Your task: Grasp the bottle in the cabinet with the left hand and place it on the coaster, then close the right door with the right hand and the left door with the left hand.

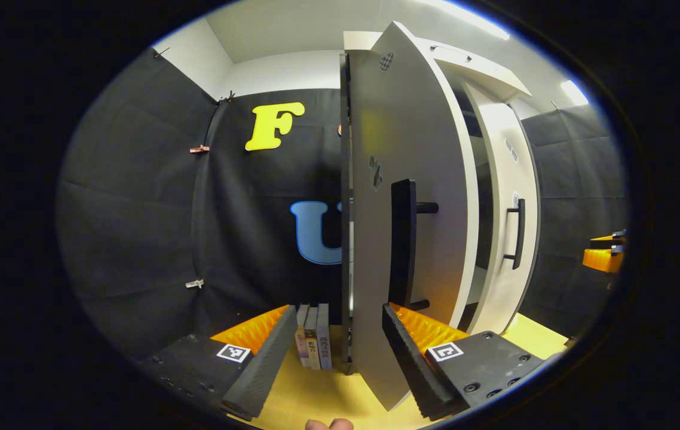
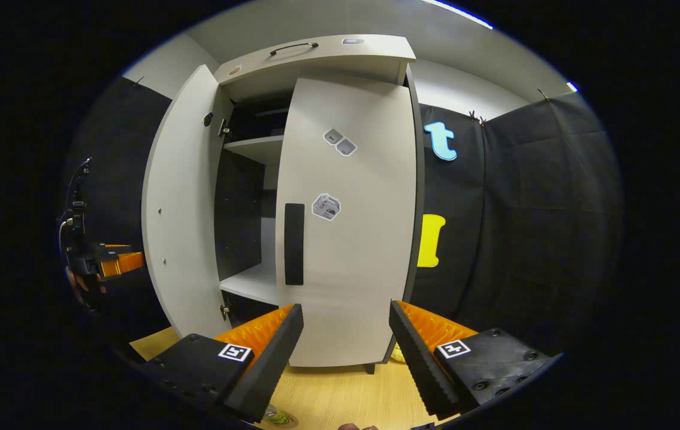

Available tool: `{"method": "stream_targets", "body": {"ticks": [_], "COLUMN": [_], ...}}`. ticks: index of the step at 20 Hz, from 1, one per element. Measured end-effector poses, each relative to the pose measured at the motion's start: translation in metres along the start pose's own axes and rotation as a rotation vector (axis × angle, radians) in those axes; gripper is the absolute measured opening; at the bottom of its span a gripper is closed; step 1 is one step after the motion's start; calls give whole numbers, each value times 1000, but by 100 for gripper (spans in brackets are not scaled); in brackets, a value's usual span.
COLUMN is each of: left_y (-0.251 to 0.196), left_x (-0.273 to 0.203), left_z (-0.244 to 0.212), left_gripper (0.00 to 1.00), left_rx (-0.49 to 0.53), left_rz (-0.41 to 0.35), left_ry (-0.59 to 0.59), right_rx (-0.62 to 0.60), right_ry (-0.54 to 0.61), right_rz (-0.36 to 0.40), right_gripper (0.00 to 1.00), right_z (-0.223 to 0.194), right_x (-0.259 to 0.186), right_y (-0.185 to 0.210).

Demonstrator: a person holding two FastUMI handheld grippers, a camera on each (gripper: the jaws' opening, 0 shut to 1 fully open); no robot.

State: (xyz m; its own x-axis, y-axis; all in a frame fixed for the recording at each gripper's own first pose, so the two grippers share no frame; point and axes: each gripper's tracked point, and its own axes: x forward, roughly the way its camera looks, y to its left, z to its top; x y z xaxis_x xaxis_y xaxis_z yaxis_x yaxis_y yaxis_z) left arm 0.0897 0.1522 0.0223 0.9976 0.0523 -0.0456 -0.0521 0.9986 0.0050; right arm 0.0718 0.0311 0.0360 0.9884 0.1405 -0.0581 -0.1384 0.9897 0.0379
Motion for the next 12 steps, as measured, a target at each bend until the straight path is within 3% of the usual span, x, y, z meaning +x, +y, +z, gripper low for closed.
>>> {"method": "stream_targets", "body": {"ticks": [12], "left_y": [-95], "left_x": [49], "left_z": [-4], "left_gripper": [93], "left_rx": [1], "left_rz": [-118], "left_ry": [7], "right_rx": [27], "right_ry": [12], "right_rz": [-63], "right_gripper": [96], "right_z": [-5], "right_x": [-15], "right_y": [-42]}}
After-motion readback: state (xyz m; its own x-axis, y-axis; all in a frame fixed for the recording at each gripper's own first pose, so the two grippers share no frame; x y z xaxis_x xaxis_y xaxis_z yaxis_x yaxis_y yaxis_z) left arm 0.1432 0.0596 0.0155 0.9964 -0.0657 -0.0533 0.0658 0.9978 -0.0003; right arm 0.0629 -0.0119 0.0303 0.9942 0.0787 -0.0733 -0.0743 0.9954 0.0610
